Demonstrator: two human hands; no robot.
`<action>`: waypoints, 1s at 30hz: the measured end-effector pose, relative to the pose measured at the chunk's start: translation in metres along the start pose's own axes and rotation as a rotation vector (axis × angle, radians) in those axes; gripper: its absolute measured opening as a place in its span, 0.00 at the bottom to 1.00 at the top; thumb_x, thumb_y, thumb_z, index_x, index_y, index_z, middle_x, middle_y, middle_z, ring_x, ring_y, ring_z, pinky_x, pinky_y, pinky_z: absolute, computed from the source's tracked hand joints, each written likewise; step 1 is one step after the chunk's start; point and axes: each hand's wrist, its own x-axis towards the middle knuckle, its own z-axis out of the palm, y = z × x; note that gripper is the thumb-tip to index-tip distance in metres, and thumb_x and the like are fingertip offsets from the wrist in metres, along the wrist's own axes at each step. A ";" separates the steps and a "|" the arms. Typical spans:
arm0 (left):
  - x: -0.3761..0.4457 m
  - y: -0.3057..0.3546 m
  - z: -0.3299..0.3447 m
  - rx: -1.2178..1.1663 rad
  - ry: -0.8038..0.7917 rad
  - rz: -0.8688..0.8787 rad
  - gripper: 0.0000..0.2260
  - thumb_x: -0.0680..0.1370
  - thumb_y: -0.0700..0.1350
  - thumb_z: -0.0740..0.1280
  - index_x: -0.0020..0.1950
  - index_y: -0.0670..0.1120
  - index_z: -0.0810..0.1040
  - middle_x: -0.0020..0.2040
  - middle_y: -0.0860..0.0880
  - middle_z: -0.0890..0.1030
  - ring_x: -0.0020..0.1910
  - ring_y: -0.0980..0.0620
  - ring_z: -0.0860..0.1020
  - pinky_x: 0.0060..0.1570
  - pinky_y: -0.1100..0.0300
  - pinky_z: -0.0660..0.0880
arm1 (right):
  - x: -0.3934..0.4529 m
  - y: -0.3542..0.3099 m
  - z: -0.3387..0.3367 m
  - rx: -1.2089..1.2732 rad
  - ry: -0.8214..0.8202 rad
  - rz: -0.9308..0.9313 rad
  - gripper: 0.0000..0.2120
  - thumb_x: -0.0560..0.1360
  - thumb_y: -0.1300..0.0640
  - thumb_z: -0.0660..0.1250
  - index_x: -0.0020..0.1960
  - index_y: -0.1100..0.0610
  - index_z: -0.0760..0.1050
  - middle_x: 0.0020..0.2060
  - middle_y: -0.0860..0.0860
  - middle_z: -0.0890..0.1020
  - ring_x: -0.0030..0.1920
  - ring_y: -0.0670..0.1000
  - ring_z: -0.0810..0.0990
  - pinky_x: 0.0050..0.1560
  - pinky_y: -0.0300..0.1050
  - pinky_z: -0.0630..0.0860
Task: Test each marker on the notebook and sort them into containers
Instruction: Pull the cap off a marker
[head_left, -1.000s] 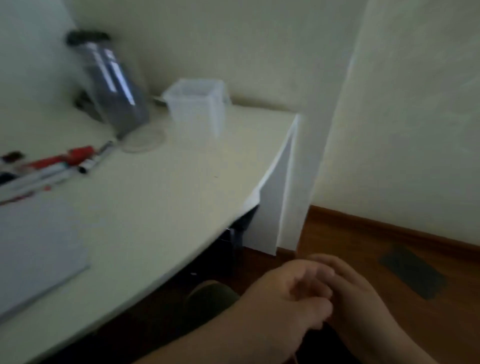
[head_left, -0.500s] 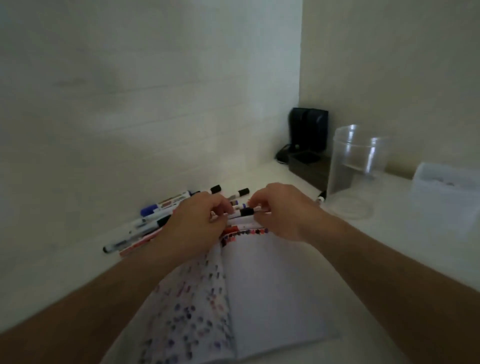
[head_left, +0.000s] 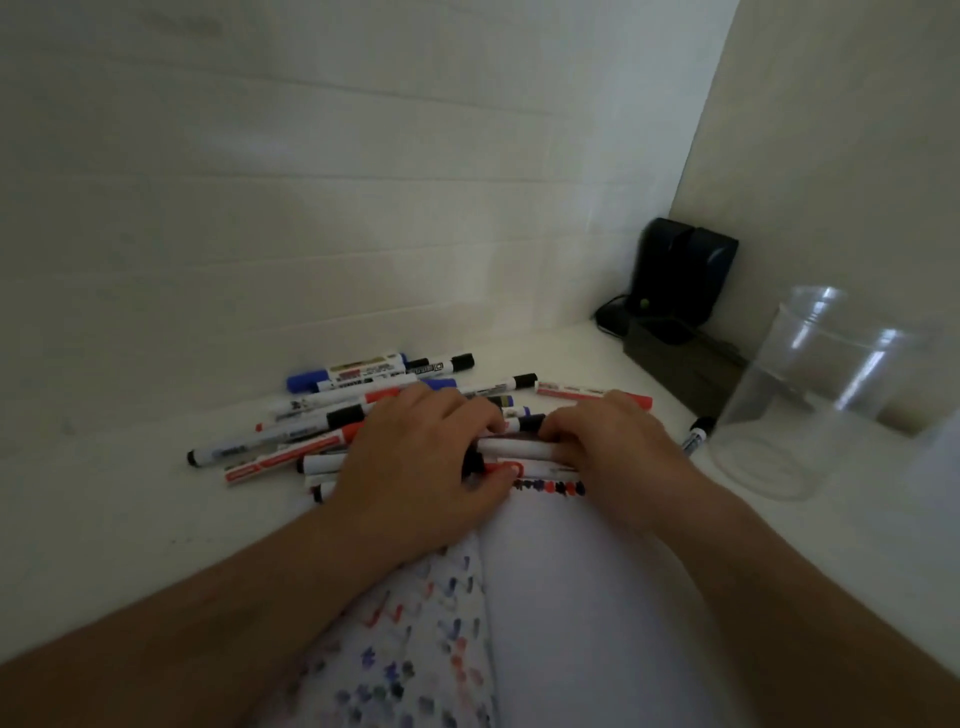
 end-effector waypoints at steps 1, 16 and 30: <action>0.001 -0.003 0.000 0.019 0.014 -0.001 0.14 0.75 0.63 0.66 0.57 0.59 0.77 0.50 0.58 0.80 0.50 0.54 0.74 0.53 0.52 0.72 | -0.001 0.002 -0.003 -0.041 0.002 -0.011 0.14 0.82 0.54 0.66 0.64 0.38 0.77 0.53 0.44 0.79 0.54 0.51 0.71 0.51 0.51 0.72; 0.002 0.009 -0.005 -0.232 0.174 0.129 0.12 0.81 0.52 0.67 0.62 0.51 0.73 0.49 0.54 0.78 0.44 0.58 0.76 0.46 0.57 0.77 | -0.034 -0.019 -0.022 0.344 0.109 -0.276 0.04 0.81 0.46 0.66 0.50 0.44 0.77 0.39 0.42 0.78 0.40 0.42 0.76 0.39 0.36 0.68; -0.008 0.030 -0.006 -0.283 0.086 0.173 0.12 0.84 0.56 0.56 0.54 0.50 0.73 0.42 0.56 0.76 0.36 0.57 0.73 0.35 0.58 0.75 | -0.040 -0.037 -0.014 1.685 0.053 -0.029 0.13 0.67 0.62 0.79 0.42 0.61 0.74 0.35 0.60 0.82 0.32 0.52 0.78 0.31 0.40 0.73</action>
